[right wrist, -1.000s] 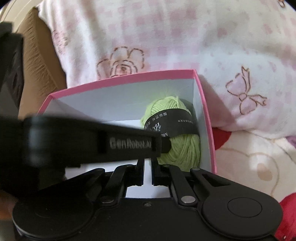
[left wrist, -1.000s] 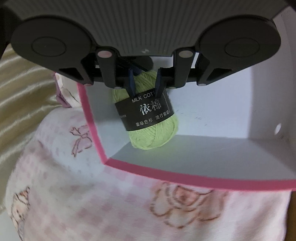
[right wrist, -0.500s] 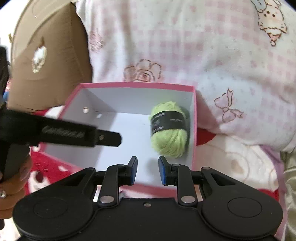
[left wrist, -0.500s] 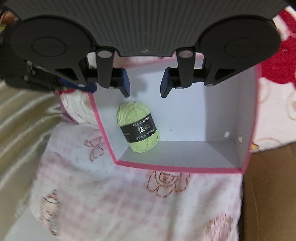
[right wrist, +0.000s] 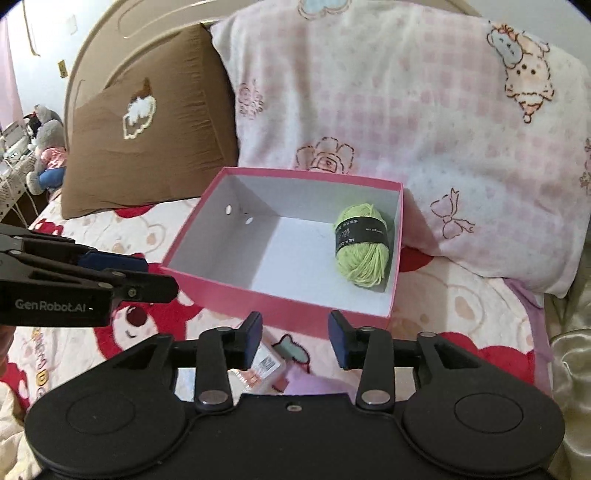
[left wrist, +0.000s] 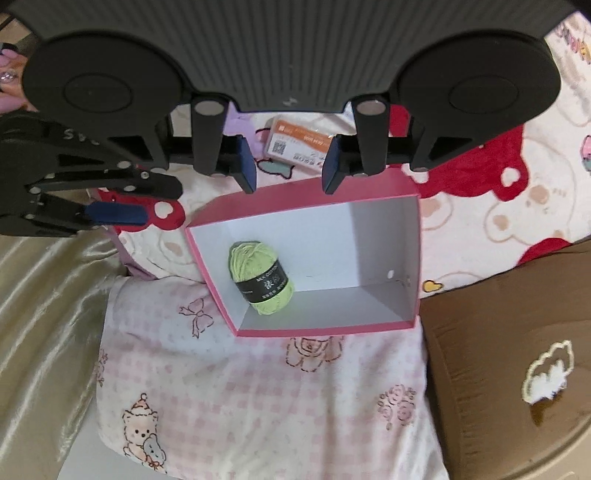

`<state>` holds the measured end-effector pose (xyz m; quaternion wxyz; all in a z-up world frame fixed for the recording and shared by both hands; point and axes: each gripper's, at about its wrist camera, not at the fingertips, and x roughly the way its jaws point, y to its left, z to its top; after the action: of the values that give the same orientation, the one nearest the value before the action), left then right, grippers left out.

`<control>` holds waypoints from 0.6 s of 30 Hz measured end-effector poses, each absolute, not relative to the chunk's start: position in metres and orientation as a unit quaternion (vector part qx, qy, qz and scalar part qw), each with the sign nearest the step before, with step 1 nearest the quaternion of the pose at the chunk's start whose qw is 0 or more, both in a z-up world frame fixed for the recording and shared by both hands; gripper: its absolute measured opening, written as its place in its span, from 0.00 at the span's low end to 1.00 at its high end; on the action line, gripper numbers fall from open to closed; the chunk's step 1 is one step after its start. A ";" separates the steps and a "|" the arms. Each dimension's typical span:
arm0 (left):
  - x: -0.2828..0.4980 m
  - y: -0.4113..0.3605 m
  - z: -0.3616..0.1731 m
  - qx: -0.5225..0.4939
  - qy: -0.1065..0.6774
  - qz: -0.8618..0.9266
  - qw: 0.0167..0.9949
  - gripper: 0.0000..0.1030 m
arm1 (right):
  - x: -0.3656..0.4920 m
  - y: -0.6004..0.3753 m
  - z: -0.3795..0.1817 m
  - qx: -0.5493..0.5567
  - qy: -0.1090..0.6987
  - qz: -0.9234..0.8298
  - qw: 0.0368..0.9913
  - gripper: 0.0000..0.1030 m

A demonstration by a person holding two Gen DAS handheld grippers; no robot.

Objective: Organize objects
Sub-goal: 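Withdraw the left tool from the box back over the blanket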

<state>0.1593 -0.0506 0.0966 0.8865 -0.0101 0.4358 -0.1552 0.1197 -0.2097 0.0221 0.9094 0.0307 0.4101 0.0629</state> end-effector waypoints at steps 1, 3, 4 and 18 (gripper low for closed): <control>0.155 -0.050 0.099 -0.006 0.433 -0.152 0.888 0.39 | 0.116 -0.209 0.025 0.032 0.407 0.061 0.911 0.51; 0.146 -0.050 0.103 0.000 0.430 -0.146 0.891 0.42 | 0.109 -0.205 0.030 0.029 0.402 0.060 0.913 0.54; 0.142 -0.050 0.104 0.002 0.431 -0.146 0.890 0.43 | 0.106 -0.203 0.032 0.026 0.401 0.062 0.914 0.57; 0.099 -0.046 0.114 0.053 0.429 -0.145 0.890 0.73 | 0.072 -0.189 0.052 -0.003 0.398 0.095 0.912 0.89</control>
<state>0.0994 -0.0458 0.1144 0.8902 0.0532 0.4287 -0.1450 0.0723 -0.1892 0.0515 0.9123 -0.0032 0.3983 0.0948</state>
